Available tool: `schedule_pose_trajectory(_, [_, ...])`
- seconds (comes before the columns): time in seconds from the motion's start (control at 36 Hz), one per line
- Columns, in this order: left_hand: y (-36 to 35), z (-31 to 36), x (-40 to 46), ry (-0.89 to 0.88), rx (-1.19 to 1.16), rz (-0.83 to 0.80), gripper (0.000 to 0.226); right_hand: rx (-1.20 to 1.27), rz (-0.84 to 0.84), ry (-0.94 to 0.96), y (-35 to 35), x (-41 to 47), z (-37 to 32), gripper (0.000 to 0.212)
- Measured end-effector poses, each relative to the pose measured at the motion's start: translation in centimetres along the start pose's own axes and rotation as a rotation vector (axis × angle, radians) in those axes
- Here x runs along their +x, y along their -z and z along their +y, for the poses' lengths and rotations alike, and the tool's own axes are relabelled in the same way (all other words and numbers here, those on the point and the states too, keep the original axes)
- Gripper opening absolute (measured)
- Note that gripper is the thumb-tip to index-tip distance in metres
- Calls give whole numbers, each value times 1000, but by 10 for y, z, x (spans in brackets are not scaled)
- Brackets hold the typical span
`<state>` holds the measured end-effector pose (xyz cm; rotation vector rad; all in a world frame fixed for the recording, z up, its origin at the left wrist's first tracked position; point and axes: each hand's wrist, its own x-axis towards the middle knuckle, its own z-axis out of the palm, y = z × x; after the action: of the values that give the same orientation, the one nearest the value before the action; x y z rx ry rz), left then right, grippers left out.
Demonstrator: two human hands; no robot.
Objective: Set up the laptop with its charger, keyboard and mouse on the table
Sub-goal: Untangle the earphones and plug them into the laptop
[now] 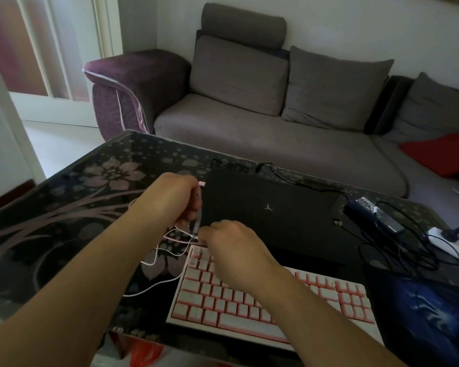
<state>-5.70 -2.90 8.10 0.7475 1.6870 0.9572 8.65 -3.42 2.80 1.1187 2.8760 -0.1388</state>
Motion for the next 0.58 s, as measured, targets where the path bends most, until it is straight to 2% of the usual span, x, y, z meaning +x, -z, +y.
schedule_pose_trajectory(0.06, [-6, -6, 3, -93, 108, 24, 37, 122, 23, -100, 5, -2, 3, 38])
schedule_pose_trajectory(0.14, [-8, -22, -12, -395, 370, 13, 32, 507, 146, -274, 18, -5, 10, 42])
schedule_pose_trajectory(0.19, [-11, -25, -16, -453, 421, -30, 31, 734, 255, -294, 29, -10, 15, 34])
schedule_pose_trajectory(0.28, [-20, -22, -18, -464, 394, -44, 23, 852, 369, -286, 43, -18, 26, 29])
schedule_pose_trajectory(0.36, [-20, -17, -18, -567, 205, 66, 23, 790, 379, -253, 49, -27, 37, 31])
schedule_pose_trajectory(0.47, [-11, -6, -24, -588, -296, 43, 35, 549, 327, -319, 57, -48, 63, 24])
schedule_pose_trajectory(0.53, [-4, -3, -25, -606, -431, 35, 39, 532, 354, -390, 60, -60, 77, 14])
schedule_pose_trajectory(0.58, [2, -3, -22, -613, -485, 46, 41, 581, 428, -453, 61, -72, 91, 16])
